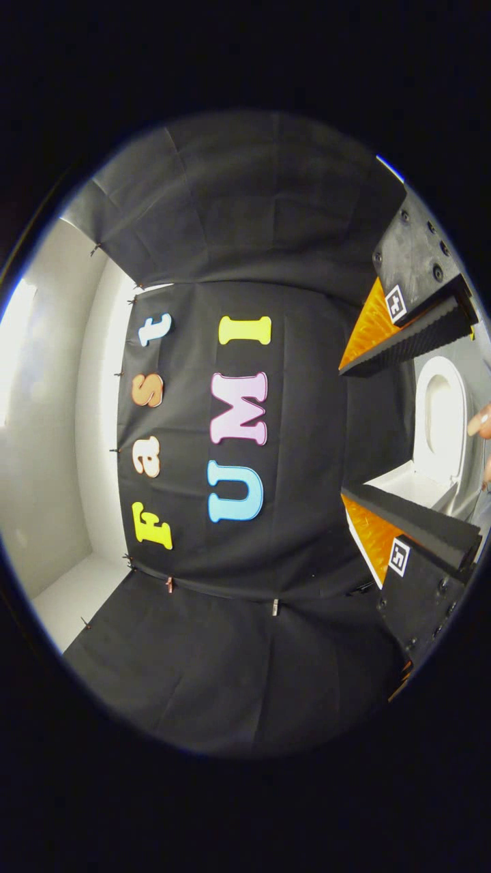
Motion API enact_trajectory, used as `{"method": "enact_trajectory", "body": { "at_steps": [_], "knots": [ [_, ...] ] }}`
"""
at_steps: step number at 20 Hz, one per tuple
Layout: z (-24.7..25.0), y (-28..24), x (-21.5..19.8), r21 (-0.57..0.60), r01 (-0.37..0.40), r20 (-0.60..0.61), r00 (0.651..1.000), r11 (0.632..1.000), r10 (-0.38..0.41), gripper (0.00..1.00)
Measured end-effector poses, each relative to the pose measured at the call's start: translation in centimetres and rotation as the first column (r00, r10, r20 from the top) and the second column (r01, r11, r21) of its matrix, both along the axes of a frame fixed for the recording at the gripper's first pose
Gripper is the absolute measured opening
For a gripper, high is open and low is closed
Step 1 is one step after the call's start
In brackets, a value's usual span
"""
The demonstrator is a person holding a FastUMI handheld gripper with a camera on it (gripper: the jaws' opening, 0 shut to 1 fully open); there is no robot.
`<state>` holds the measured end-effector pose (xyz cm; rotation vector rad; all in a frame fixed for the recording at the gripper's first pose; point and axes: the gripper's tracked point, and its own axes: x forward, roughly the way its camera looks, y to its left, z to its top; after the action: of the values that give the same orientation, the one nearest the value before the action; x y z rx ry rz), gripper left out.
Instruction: Open the toilet lid.
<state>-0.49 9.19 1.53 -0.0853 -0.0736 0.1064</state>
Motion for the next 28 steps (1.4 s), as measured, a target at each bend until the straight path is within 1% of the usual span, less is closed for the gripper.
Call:
{"method": "enact_trajectory", "body": {
  "at_steps": [5,9,12,28],
  "knots": [
    [-0.1,-0.1,-0.9,-0.014,0.001,0.002,1.000,1.000,-0.001,0.98],
    [-0.2,-0.2,-1.1,-0.021,0.006,-0.004,1.000,1.000,-0.006,0.96],
    [-0.2,0.0,-1.2,-0.010,-0.001,-0.004,1.000,1.000,0.001,0.96],
    [-0.4,-0.9,-1.3,0.010,0.012,-0.022,1.000,1.000,-0.012,0.96]
  ]
}}
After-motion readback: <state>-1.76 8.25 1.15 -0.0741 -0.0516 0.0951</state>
